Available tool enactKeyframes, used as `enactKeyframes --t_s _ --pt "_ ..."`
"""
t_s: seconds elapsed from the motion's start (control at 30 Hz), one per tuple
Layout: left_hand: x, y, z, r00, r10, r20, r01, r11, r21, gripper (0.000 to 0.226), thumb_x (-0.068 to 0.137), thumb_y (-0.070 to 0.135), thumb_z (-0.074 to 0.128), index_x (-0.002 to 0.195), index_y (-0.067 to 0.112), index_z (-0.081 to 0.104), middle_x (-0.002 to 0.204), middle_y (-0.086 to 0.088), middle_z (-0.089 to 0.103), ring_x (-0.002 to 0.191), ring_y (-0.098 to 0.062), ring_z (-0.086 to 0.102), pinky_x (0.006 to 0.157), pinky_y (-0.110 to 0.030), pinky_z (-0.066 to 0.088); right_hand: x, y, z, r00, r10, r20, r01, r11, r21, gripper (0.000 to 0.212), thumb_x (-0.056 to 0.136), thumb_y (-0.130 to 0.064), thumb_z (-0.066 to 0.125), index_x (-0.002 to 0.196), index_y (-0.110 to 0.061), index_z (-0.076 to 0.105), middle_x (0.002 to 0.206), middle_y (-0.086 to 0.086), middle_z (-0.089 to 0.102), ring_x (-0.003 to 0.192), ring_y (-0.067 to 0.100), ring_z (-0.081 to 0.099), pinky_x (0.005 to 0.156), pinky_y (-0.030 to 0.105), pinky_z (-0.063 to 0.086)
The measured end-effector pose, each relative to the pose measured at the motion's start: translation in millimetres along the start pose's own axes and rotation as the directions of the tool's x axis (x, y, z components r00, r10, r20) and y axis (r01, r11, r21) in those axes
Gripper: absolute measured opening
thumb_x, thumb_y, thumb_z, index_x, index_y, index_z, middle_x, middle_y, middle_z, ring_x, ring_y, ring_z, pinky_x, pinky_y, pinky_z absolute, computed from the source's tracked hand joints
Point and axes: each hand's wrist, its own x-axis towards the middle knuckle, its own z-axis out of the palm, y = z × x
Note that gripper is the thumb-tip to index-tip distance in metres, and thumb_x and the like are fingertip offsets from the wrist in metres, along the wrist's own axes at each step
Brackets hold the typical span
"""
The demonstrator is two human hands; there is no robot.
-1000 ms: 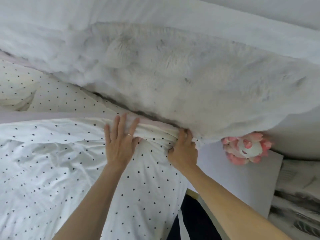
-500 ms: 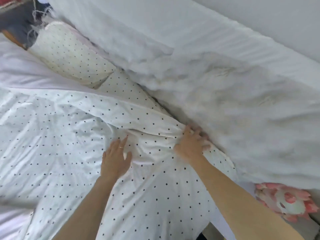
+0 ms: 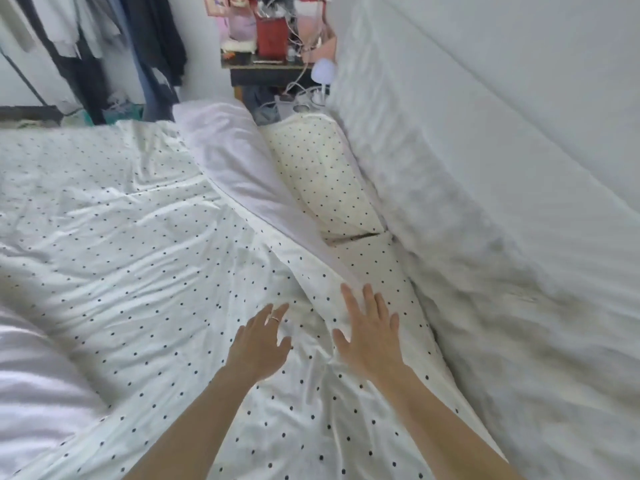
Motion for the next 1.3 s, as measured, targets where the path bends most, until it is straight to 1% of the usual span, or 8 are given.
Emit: enactKeyframes --t_s 0.43,0.53,0.6,0.7,0.77,0.9,1.13,1.3 --pt "92 -48 -49 0.979 -0.190 -0.079 0.179 0.975 -0.130 0.061 0.099 0.043 0.039 0.154 0.037 0.014 0.162 0.008 0.013 0.145 -0.016 0.023 0.113 -0.037 0.030 170 -85 1 0.874 -0.484 -0.043 0.431 0.813 -0.390 0.062 0.092 -0.032 0.054 0.145 -0.045 0.026 0.163 0.005 -0.012 0.144 0.040 0.009 0.109 0.061 0.021" --pt "123 -35 -51 0.977 -0.198 -0.083 0.174 0.957 -0.230 0.059 0.100 0.043 0.038 0.154 0.037 0.017 0.161 0.010 0.017 0.142 -0.013 0.030 0.109 -0.036 0.036 196 -85 -1 0.902 -0.432 -0.001 0.391 0.818 -0.422 0.071 0.092 -0.017 0.051 0.148 -0.045 0.017 0.155 0.013 0.014 0.112 0.035 0.045 0.089 0.046 0.045" --pt "147 -26 -51 0.976 -0.205 -0.075 0.173 0.936 -0.306 0.058 0.100 0.043 0.037 0.154 0.037 0.016 0.159 0.009 0.021 0.137 -0.012 0.038 0.103 -0.034 0.039 211 -79 -8 0.900 -0.436 -0.001 0.397 0.821 -0.411 0.076 0.091 -0.008 0.046 0.150 -0.045 0.012 0.133 0.012 0.033 0.085 0.027 0.046 0.065 0.035 0.047" --pt "187 -3 -56 0.980 -0.182 -0.081 0.147 0.936 -0.321 0.060 0.100 0.044 0.037 0.152 0.046 0.007 0.157 0.005 0.025 0.133 -0.013 0.041 0.090 -0.030 0.040 252 -28 -41 0.911 -0.369 -0.184 0.287 0.888 -0.360 0.083 0.084 -0.003 0.044 0.147 -0.049 0.014 0.115 0.006 0.037 0.073 0.021 0.040 0.053 0.031 0.038" --pt "216 20 -65 0.986 -0.130 -0.103 0.094 0.949 -0.300 0.061 0.100 0.045 0.038 0.149 0.054 0.004 0.156 0.003 0.028 0.138 -0.015 0.036 0.092 -0.033 0.039 274 40 -63 0.955 -0.129 -0.266 0.061 0.966 -0.250 0.080 0.086 -0.006 0.038 0.146 -0.052 0.011 0.113 0.005 0.038 0.072 0.023 0.044 0.058 0.033 0.041" --pt "256 61 -77 0.998 0.005 -0.060 -0.015 0.987 -0.159 0.059 0.099 0.048 0.038 0.149 0.054 0.008 0.160 0.010 0.021 0.144 -0.014 0.027 0.111 -0.042 0.035 268 121 -24 0.965 0.258 0.050 -0.248 0.958 -0.145 0.065 0.096 -0.024 0.028 0.152 -0.042 0.000 0.142 0.013 0.033 0.107 0.032 0.056 0.085 0.039 0.047" --pt "292 88 -35 0.989 -0.040 0.142 0.023 0.992 0.123 0.059 0.097 0.058 0.031 0.150 0.052 0.007 0.164 0.008 -0.001 0.150 -0.022 0.006 0.118 -0.049 0.019 283 136 18 0.953 0.291 0.080 -0.290 0.957 -0.021 0.065 0.097 -0.028 0.026 0.153 -0.040 -0.006 0.136 0.013 0.040 0.117 0.035 0.050 0.097 0.040 0.042" --pt "292 89 7 0.994 -0.086 0.068 0.064 0.959 0.276 0.061 0.096 0.060 0.019 0.150 0.050 -0.009 0.162 0.003 -0.020 0.149 -0.025 -0.013 0.118 -0.054 -0.001 283 134 18 0.958 0.271 0.088 -0.267 0.962 -0.062 0.068 0.098 -0.031 0.028 0.152 -0.038 -0.013 0.141 0.015 0.036 0.120 0.035 0.048 0.100 0.043 0.040"
